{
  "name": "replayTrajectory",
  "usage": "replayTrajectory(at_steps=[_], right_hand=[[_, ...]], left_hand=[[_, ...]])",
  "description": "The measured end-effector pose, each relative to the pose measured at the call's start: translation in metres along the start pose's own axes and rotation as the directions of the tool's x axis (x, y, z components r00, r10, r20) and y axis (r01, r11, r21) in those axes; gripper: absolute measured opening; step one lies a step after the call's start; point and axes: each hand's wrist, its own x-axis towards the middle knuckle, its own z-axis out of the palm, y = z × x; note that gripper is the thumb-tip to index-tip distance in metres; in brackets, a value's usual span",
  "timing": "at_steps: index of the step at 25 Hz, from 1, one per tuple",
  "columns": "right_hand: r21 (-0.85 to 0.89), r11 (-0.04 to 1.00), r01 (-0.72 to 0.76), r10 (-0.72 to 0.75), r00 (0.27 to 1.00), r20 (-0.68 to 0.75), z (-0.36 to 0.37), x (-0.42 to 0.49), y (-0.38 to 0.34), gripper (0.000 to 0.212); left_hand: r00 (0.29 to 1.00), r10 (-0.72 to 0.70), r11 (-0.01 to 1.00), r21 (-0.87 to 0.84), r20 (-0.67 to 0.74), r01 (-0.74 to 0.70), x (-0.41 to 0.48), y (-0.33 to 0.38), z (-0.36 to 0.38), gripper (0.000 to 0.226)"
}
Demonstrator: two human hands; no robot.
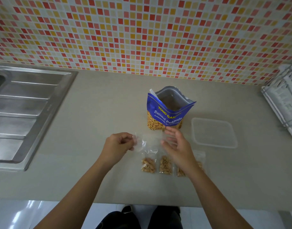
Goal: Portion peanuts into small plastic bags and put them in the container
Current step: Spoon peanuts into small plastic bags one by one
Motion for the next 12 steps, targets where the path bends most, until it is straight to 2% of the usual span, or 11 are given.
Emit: replayTrajectory(at_steps=[1,3,5,8,12], right_hand=[[-0.171,0.979,0.111,-0.114,0.993,-0.006,-0.002,-0.001,0.002,0.045],[-0.404,0.85,0.338,-0.328,0.94,0.096,-0.003,-0.002,0.005,0.059],[-0.548,0.708,0.445,-0.392,0.894,0.218,0.0,-0.001,0.003,0.078],[-0.683,0.593,0.427,-0.397,0.893,0.214,0.007,0.001,-0.001,0.093],[-0.736,0.543,0.405,-0.456,0.878,0.146,0.009,-0.001,0.003,0.083]], left_hand=[[1.0,-0.022,1.0,0.003,0.009,0.022,0.0,0.004,0.001,0.005],[0.997,-0.053,0.998,-0.024,0.057,0.054,0.0,0.013,0.004,0.004],[0.992,-0.063,0.996,-0.052,0.111,0.07,-0.002,0.023,0.01,0.002],[0.987,-0.051,0.998,-0.028,0.155,0.056,0.001,0.032,0.019,0.007],[0.982,-0.028,0.997,0.081,0.189,0.013,0.005,0.036,0.025,0.003]])
